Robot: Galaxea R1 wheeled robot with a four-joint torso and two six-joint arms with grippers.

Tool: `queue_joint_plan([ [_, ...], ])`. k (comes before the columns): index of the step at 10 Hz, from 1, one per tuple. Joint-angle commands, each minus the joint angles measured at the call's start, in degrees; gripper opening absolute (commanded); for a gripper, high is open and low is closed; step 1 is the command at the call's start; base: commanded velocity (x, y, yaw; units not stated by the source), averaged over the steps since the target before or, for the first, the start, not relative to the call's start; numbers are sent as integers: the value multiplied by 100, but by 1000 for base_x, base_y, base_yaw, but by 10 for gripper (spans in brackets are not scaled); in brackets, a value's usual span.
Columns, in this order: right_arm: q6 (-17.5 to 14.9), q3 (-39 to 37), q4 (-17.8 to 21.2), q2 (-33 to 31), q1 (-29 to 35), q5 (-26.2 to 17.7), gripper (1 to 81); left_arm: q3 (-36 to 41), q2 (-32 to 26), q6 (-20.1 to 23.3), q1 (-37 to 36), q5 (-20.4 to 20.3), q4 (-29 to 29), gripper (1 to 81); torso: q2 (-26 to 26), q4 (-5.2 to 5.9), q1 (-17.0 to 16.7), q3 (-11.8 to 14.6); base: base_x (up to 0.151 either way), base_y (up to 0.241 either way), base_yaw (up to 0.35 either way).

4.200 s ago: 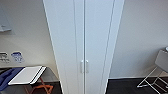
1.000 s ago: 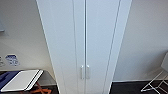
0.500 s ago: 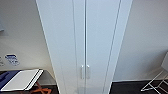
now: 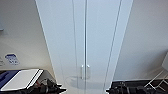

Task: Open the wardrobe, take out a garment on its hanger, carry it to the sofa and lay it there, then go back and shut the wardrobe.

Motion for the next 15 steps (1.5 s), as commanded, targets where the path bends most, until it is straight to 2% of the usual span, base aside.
queue_joint_plan([
  [1,235,-716,70,706,1283,-646,811,-556,428,-322,-1134,494,-56,811,0,0,0,0,0,0,0],
  [3,236,-1392,105,1330,1564,-689,811,-1084,912,-340,-1274,503,-65,811,5,0,5,-2,0,0,0],
  [6,244,-2193,79,2078,2065,-1146,811,-1664,1448,-515,-1556,547,-65,811,9,0,9,-9,0,0,0],
  [9,235,-2588,17,2429,2390,-1147,811,-2112,1835,-691,-1583,292,-48,811,15,0,15,-13,0,0,0],
  [11,235,-3063,26,2711,2548,-1138,811,-2570,2231,-813,-1574,266,-48,811,17,0,18,-15,0,0,0],
  [15,227,-3750,17,3177,2365,-936,811,-3107,2785,-884,-1556,134,-48,811,19,0,22,-17,0,0,0],
])
